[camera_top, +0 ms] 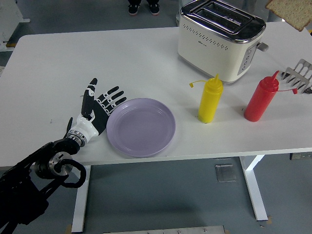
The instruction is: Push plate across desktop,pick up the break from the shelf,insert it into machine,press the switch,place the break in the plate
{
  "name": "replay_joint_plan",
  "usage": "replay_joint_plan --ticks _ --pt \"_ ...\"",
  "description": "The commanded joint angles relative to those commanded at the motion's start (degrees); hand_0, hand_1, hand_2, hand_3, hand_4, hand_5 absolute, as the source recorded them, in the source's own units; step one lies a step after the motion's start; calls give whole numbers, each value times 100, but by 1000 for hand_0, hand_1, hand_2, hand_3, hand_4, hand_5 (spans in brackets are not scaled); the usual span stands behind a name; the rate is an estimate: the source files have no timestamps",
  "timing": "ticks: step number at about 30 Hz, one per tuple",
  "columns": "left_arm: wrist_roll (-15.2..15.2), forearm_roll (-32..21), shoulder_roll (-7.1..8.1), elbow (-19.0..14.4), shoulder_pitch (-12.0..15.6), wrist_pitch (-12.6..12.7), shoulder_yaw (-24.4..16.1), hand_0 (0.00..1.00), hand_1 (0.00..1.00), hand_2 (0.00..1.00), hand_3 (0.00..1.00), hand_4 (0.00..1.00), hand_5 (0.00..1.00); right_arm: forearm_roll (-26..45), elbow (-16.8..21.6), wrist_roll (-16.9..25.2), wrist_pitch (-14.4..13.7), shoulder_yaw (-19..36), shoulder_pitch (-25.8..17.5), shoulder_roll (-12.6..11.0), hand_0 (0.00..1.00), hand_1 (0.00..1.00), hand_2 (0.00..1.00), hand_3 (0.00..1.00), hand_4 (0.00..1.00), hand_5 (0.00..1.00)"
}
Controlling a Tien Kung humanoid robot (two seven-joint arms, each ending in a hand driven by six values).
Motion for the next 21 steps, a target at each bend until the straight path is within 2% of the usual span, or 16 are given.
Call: replay_joint_plan --ticks 7,16,21 --pt "8 78 60 -54 67 18 -306 818 767 718 688 816 998 547 66 -94 -130 -307 339 59 438 498 473 405 105 2" --pt "31 270 298 -214 288 28 -1076 818 765 718 688 815 998 1064 47 -221 -390 -744 856 118 433 491 474 407 114 2" --pt "44 369 439 -349 471 33 -1528 818 765 718 688 815 998 1511 -94 -342 -550 -1097 1255 189 433 491 474 407 114 2"
